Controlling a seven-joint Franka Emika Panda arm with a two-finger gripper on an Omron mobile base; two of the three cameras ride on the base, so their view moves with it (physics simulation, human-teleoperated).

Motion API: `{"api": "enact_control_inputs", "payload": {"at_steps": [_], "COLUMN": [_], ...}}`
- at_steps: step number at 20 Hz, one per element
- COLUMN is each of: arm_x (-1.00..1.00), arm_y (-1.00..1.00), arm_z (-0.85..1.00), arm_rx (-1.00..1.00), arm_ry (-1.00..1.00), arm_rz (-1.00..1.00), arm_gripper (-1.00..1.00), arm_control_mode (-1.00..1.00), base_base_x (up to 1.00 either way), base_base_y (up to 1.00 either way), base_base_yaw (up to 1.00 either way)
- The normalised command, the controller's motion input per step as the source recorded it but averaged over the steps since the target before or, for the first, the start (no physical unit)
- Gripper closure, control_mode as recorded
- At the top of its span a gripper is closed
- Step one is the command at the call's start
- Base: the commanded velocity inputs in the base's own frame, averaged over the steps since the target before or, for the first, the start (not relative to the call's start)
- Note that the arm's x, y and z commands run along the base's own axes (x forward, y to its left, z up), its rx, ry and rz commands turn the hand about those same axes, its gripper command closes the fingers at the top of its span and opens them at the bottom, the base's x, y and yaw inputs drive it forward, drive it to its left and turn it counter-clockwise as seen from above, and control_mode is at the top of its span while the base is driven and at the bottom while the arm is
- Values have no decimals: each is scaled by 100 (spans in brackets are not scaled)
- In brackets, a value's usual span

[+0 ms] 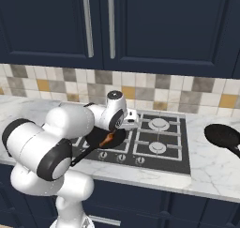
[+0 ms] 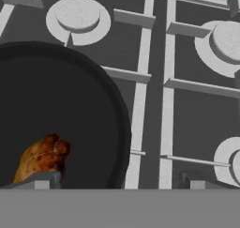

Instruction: Place both pans onto different burners. Then place the cucumber and the chicken drumstick on different pans.

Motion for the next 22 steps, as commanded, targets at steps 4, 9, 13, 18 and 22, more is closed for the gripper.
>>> {"api": "enact_control_inputs", "payload": {"at_steps": [4, 9, 13, 18, 22], "arm_x": [0, 0, 0, 0, 0], "arm_y": [0, 0, 0, 0, 0], "arm_z": [0, 0, 0, 0, 0], "arm_rx": [0, 0, 0, 0, 0], "arm_ry": [0, 0, 0, 0, 0], "arm_rz": [0, 0, 0, 0, 0], "arm_gripper": [-100, -100, -100, -100, -100], "arm_control_mode": [100, 100, 100, 100, 100], "base_base_x": [-29, -33, -7, 0, 0], "base_base_y": [0, 0, 0, -19, -43], "base_base_yaw": [0, 0, 0, 0, 0]}}
